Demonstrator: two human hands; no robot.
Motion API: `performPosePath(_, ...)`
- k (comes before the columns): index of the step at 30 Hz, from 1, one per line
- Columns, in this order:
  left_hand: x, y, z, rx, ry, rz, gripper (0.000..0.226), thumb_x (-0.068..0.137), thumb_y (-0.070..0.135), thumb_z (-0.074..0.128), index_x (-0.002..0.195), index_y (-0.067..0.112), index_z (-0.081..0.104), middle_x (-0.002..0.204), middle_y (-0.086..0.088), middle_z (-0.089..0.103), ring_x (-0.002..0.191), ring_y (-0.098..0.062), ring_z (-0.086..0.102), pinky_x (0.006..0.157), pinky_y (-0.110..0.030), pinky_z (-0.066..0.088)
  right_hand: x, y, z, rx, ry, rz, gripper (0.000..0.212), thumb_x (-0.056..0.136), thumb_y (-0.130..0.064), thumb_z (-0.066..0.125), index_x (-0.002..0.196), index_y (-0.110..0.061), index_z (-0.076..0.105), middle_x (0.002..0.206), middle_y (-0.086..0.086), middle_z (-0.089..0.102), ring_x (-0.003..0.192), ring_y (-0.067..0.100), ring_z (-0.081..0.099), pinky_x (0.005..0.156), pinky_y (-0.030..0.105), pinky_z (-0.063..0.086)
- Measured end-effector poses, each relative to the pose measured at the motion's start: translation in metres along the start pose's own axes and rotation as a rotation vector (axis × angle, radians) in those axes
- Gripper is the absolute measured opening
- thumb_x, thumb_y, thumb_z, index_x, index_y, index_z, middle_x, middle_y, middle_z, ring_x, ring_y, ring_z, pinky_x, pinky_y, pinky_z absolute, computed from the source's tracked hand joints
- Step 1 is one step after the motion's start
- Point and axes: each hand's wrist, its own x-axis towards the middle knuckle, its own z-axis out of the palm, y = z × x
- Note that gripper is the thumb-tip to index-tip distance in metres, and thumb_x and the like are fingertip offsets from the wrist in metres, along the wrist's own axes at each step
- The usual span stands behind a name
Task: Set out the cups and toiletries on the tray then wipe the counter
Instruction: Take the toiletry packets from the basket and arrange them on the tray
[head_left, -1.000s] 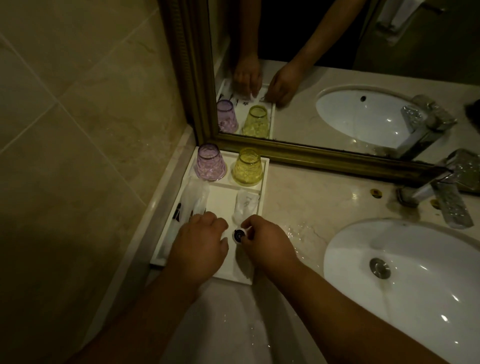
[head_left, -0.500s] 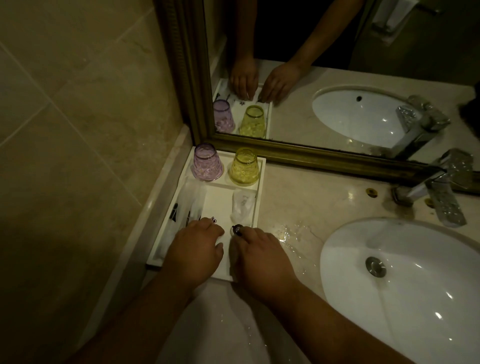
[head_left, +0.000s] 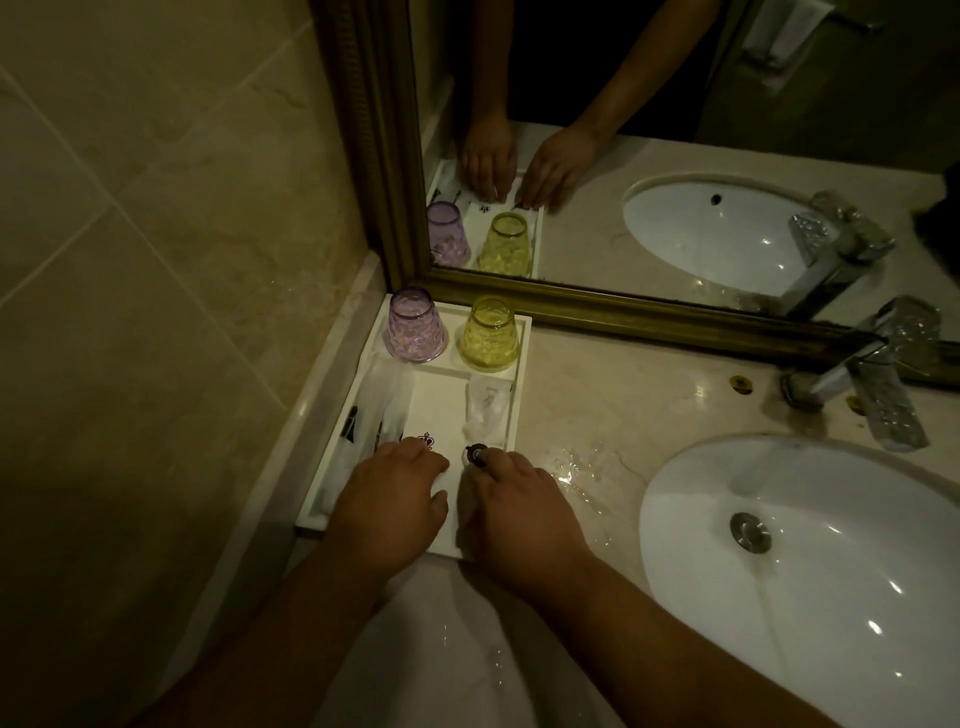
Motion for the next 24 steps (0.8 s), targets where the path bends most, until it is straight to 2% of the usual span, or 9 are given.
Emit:
performPosePath(3,-0.003,0.007,-0.004,-0.015,0.008,0.012,0.040,0.091,0.044,0.061,0.127,0.029,0.067,0.128,0.004,0.065,0.115,-0.018,0.060,0.097,-0.035,0.050,-0.005,0.002,-0.008,0.080,0.044,-0.025,0.058,0.090,-0.031,0.055,0.144,-0.010,0.056,0.149,0.010,0.055,0.128,0.029,0.055,0.104,0.038,0.047)
performPosePath(5,-0.005,0.019,-0.013,-0.033,0.049,0.045,0.036,0.090,0.046,0.060,0.120,0.029,0.070,0.118,0.006,0.069,0.107,-0.016,0.063,0.092,-0.035,0.052,-0.013,0.006,-0.018,0.141,0.136,-0.019,0.053,0.093,-0.032,0.055,0.141,-0.010,0.061,0.141,0.011,0.063,0.124,0.029,0.059,0.106,0.038,0.047)
performPosePath(7,-0.006,0.039,-0.026,-0.051,0.086,0.095,0.034,0.090,0.048,0.060,0.115,0.029,0.070,0.111,0.007,0.070,0.101,-0.015,0.064,0.088,-0.035,0.053,-0.027,0.017,-0.035,0.148,0.196,0.029,0.053,0.095,-0.038,0.052,0.141,-0.015,0.060,0.140,0.009,0.063,0.129,0.028,0.056,0.110,0.039,0.043)
performPosePath(10,-0.003,0.089,-0.049,-0.102,0.087,0.203,0.039,0.091,0.050,0.056,0.121,0.029,0.069,0.118,0.008,0.069,0.106,-0.015,0.062,0.090,-0.036,0.053,-0.063,0.045,-0.070,0.106,0.275,0.137,0.050,0.098,-0.047,0.047,0.138,-0.021,0.063,0.135,0.004,0.065,0.124,0.023,0.057,0.106,0.039,0.046)
performPosePath(12,-0.001,0.135,-0.063,-0.132,0.042,0.279,0.043,0.091,0.055,0.051,0.127,0.035,0.065,0.125,0.013,0.066,0.109,-0.011,0.062,0.088,-0.030,0.052,-0.099,0.067,-0.099,0.096,0.341,0.222,0.045,0.098,-0.049,0.045,0.129,-0.024,0.067,0.122,0.000,0.069,0.111,0.020,0.060,0.094,0.038,0.050)
performPosePath(15,-0.004,0.218,-0.076,-0.156,-0.021,0.436,0.046,0.089,0.062,0.044,0.130,0.045,0.056,0.124,0.021,0.065,0.094,-0.003,0.066,0.073,-0.021,0.050,-0.167,0.101,-0.140,0.080,0.448,0.352,0.038,0.099,-0.050,0.046,0.118,-0.027,0.070,0.109,-0.004,0.070,0.100,0.017,0.061,0.086,0.039,0.053)
performPosePath(17,-0.010,0.277,-0.082,-0.163,-0.015,0.535,0.049,0.087,0.066,0.044,0.131,0.048,0.051,0.125,0.024,0.063,0.094,-0.001,0.065,0.073,-0.019,0.051,-0.218,0.126,-0.165,0.064,0.504,0.439,0.040,0.098,-0.053,0.045,0.120,-0.029,0.069,0.110,-0.007,0.069,0.103,0.014,0.059,0.088,0.038,0.052)
performPosePath(21,-0.031,0.396,-0.085,-0.194,0.015,0.698,0.062,0.081,0.071,0.053,0.139,0.049,0.044,0.140,0.024,0.054,0.118,-0.001,0.055,0.088,-0.021,0.047,-0.324,0.180,-0.205,0.016,0.576,0.641,0.046,0.095,-0.063,0.042,0.126,-0.036,0.065,0.123,-0.015,0.063,0.119,0.008,0.051,0.103,0.034,0.045)
performPosePath(24,-0.044,0.482,-0.078,-0.182,0.013,0.801,0.071,0.077,0.076,0.052,0.141,0.047,0.041,0.143,0.021,0.050,0.123,-0.005,0.054,0.092,-0.025,0.048,-0.399,0.229,-0.222,-0.026,0.647,0.789,0.050,0.093,-0.065,0.042,0.130,-0.038,0.061,0.128,-0.017,0.059,0.122,0.006,0.048,0.106,0.032,0.043)
